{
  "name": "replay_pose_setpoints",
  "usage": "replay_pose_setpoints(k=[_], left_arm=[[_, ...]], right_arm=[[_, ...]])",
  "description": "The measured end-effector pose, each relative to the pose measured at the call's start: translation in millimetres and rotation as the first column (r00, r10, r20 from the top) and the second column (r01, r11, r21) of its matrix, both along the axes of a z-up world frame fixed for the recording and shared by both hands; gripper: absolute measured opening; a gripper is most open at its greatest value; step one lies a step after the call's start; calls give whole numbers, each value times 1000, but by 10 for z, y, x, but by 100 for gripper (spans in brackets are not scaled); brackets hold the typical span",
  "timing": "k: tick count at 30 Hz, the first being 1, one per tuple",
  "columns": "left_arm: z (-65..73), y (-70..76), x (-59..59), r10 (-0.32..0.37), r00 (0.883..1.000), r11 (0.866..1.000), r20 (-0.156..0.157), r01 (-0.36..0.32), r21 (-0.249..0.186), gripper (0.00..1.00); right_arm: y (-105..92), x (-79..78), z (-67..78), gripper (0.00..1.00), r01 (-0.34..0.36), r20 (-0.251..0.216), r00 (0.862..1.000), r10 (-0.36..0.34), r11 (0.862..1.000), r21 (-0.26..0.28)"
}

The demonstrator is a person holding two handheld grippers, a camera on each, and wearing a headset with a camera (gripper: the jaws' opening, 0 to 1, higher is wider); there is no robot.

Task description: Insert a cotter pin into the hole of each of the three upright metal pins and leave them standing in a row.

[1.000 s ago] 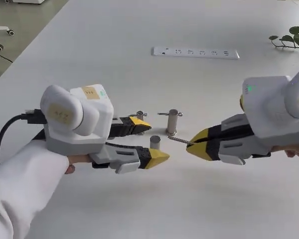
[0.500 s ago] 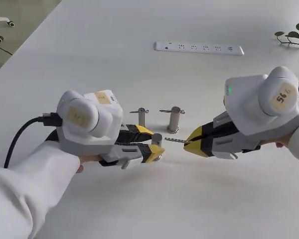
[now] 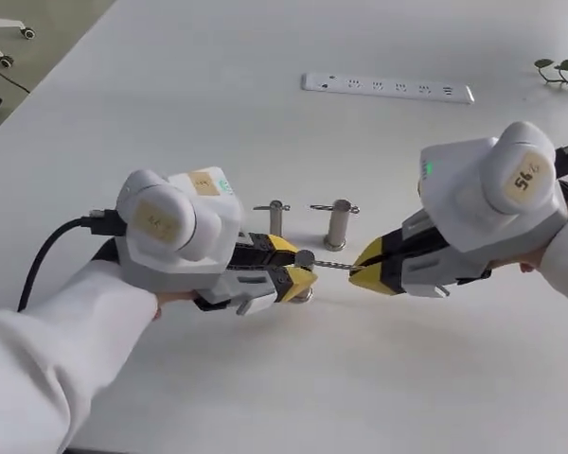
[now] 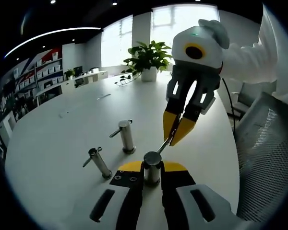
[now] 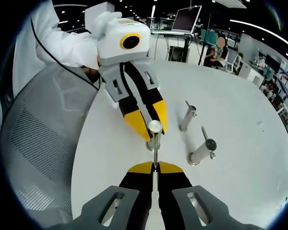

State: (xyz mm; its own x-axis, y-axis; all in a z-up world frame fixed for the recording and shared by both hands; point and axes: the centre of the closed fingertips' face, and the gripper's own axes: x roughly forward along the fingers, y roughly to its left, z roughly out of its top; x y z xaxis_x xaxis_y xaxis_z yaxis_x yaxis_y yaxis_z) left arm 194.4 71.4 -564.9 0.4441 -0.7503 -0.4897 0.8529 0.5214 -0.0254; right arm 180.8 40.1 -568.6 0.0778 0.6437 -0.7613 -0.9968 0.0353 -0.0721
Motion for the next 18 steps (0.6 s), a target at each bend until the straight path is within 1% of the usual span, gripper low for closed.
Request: replay_pose_setpoints(k=[1, 4, 9, 12, 13, 14, 15, 16, 18], left_arm=[[-3, 2, 1, -1, 1000, 1000, -1, 1, 0, 11], [-11, 10, 4, -2, 1000, 1000, -5, 2, 0, 11], [-28, 21, 13, -6, 1000, 1000, -7, 6, 9, 11], [-32, 20, 16, -6, 1000, 1000, -9, 6, 12, 11], [-32, 17, 16, -8, 1000, 1000, -8, 8, 12, 11], [-32, 15, 16, -9, 1000, 1000, -8, 9, 11, 11], [-34, 18, 19, -10, 1000, 1000, -8, 10, 14, 11], [-34, 17, 17, -11, 1000, 1000, -10, 12, 12, 11], [-37, 16, 18, -17, 1000, 1000, -9, 17, 16, 11]], right_arm=[[12, 5, 3, 0, -5, 1, 1000, 5, 1000, 0], [12, 33, -16, 0, -18, 9, 1000, 19, 1000, -21], [30, 72, -2, 0, -32, 22, 999, 32, 999, -27], [31, 81, 2, 0, -71, 55, 996, 73, 996, -45], [42, 76, 3, 0, -76, 55, 995, 79, 996, -42], [78, 55, 21, 0, -87, 49, 995, 88, 996, -21], [78, 42, 25, 0, -108, 58, 992, 109, 994, -32], [76, 57, 22, 0, -118, 79, 989, 122, 992, -42], [74, 61, 13, 0, -116, 70, 991, 118, 992, -40]])
